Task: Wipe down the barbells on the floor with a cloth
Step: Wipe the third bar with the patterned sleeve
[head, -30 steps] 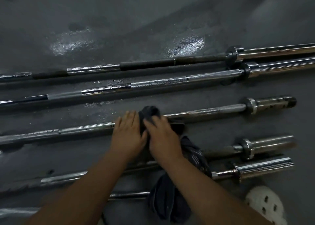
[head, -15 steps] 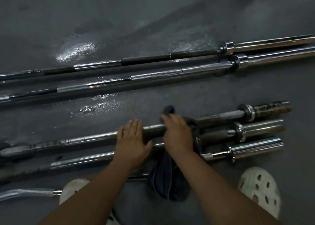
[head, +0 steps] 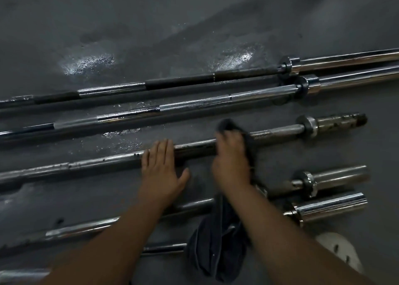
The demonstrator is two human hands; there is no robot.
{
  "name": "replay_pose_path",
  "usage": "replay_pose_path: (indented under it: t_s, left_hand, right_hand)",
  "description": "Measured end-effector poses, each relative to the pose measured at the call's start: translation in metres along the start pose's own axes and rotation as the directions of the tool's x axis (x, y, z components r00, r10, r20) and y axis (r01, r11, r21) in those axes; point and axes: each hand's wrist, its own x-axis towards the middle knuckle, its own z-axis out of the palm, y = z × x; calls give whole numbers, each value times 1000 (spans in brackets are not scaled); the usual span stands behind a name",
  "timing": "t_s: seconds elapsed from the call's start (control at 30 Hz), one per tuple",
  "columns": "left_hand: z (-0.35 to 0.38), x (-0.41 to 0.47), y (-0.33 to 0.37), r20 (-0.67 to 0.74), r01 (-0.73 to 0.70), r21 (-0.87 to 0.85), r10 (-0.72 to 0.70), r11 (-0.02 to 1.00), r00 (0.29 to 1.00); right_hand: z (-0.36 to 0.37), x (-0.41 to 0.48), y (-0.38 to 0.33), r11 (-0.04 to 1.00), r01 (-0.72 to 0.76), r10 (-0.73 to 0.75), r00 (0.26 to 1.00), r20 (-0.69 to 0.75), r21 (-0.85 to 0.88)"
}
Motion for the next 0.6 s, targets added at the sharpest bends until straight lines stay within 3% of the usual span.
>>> replay_pose_path:
  t_s: [0.07, 0.13, 0.17, 0.23, 0.3, 0.37, 0.4, 0.47, 0.53, 0.6]
  left_hand:
    - [-5, 18, -4, 4, 5, -10, -5, 1000, 1000]
    - [-18, 35, -14, 22, -20, -19, 20, 1000, 1000]
    - [-22, 40, -20, 0, -35, -33, 35, 999, 999]
    - [-23, 39, -28, -56, -72, -48, 69, 996, 996]
    - [-18, 32, -33, -86, -100, -32, 97, 994, 992]
    - [-15, 32, -29, -134, -52, -53, 45, 997, 990]
    - [-14, 33, -23, -167, -14, -73, 1, 997, 986]
    - [-18, 35, -11, -216, 55, -93, -74, 994, 974]
    - [-25, 32, -12, -218, 69, -75, -83, 995, 972]
    - [-27, 20, -22, -180, 8, -53, -17, 999, 984]
  right_hand:
    - [19, 1, -44, 973, 215, -223, 968, 111, 80]
    - [19, 13, -49, 953, 292, -301, 946, 120, 84]
    - [16, 19, -36, 964, 263, -265, 962, 59, 41]
    - [4, 32, 10, 997, 72, -74, 992, -100, -29]
    - [-7, 36, 45, 989, -139, 129, 979, -157, -51]
    - [-1, 29, 29, 975, -223, 214, 960, -183, -27]
    - [9, 22, 9, 984, -173, 165, 971, -174, -30]
    - [33, 6, -36, 997, 83, -83, 993, -86, -2]
    - [40, -10, -66, 942, 328, -332, 942, 53, 72]
    - [25, -9, -55, 932, 357, -361, 931, 60, 61]
